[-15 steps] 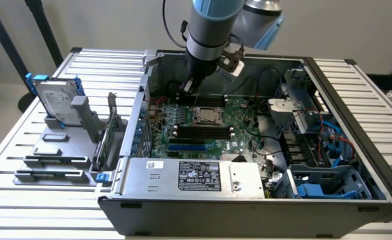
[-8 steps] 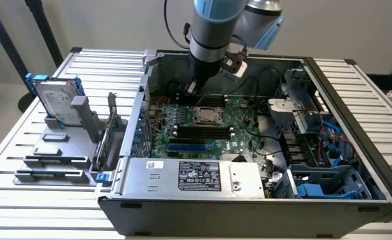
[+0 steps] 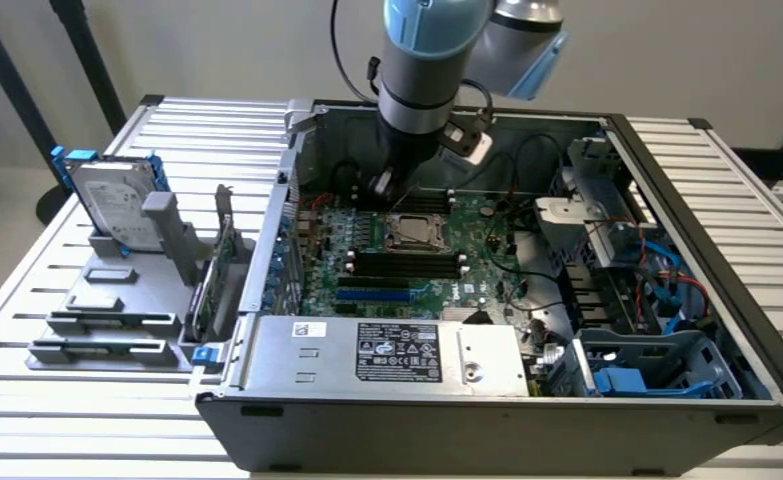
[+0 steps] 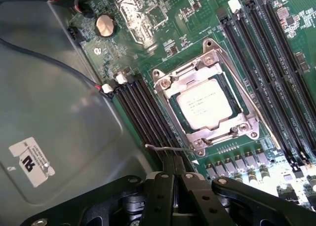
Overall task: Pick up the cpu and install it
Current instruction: 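Install the first cpu locking lever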
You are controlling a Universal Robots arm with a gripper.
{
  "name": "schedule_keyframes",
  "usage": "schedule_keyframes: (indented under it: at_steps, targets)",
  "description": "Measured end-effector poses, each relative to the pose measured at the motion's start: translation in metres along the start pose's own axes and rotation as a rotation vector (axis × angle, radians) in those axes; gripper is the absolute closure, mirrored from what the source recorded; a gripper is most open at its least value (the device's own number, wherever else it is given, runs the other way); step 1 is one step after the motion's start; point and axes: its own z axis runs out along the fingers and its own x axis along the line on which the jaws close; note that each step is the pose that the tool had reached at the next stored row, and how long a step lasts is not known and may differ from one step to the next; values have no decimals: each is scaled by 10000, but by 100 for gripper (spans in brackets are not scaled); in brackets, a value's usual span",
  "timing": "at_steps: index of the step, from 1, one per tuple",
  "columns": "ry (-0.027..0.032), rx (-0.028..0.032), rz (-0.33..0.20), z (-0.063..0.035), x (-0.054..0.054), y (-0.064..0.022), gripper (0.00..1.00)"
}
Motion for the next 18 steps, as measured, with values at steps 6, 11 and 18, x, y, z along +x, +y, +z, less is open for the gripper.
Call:
schedule_keyframes:
  at_steps: [6,11,18]
  targets:
    - [-51,-72,93,123,23,-22,89]
    - [-256,-198,98,191,24,-48,89]
    - [-517,-355,106,279,24,-68,89]
